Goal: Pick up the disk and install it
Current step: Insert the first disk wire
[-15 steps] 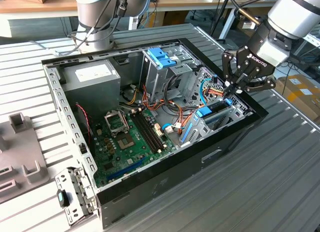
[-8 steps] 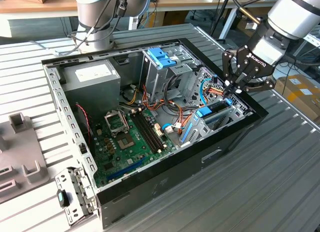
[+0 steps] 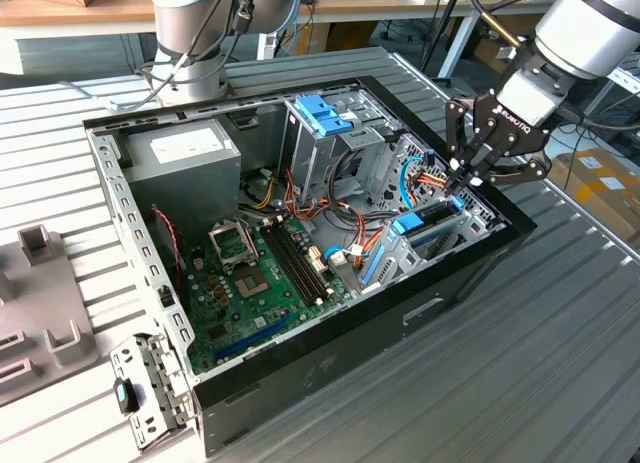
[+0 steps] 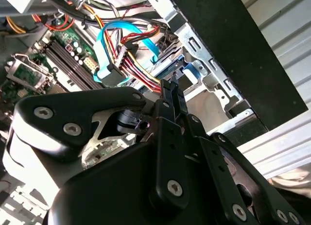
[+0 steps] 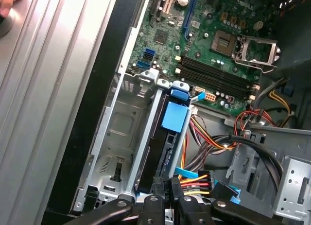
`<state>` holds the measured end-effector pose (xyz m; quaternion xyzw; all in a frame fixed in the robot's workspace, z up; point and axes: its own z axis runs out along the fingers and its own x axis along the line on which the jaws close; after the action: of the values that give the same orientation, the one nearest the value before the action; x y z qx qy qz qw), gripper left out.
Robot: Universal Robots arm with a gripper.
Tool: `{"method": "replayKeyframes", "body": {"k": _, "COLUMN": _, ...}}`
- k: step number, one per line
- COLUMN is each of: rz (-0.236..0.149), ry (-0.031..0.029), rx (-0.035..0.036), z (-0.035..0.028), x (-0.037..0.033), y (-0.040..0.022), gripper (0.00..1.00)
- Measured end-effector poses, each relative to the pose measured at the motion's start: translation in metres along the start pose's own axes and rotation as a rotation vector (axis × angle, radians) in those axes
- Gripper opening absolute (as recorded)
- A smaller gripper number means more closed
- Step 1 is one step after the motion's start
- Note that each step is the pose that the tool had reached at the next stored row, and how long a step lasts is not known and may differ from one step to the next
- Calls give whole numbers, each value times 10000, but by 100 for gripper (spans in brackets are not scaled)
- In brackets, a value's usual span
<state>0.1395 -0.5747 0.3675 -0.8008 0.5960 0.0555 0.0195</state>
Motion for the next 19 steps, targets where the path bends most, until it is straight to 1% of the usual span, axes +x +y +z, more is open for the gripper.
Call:
{"method": "replayKeyframes", "body": {"k": 7, "rz": 938, "ry": -33, "rx": 106, "z": 4, "x": 1, "y": 0, "gripper": 17}}
{"method": "replayKeyframes", "body": {"k": 18, "rz": 2077, "ry": -73, "rx": 234, "z": 8, "x": 1, "y": 0, "gripper": 17}}
{"method": "replayKeyframes", "body": {"k": 19, "rz": 2241, "ry": -79, "rx": 253, "z": 9, "x": 1, "y": 0, "gripper": 17}}
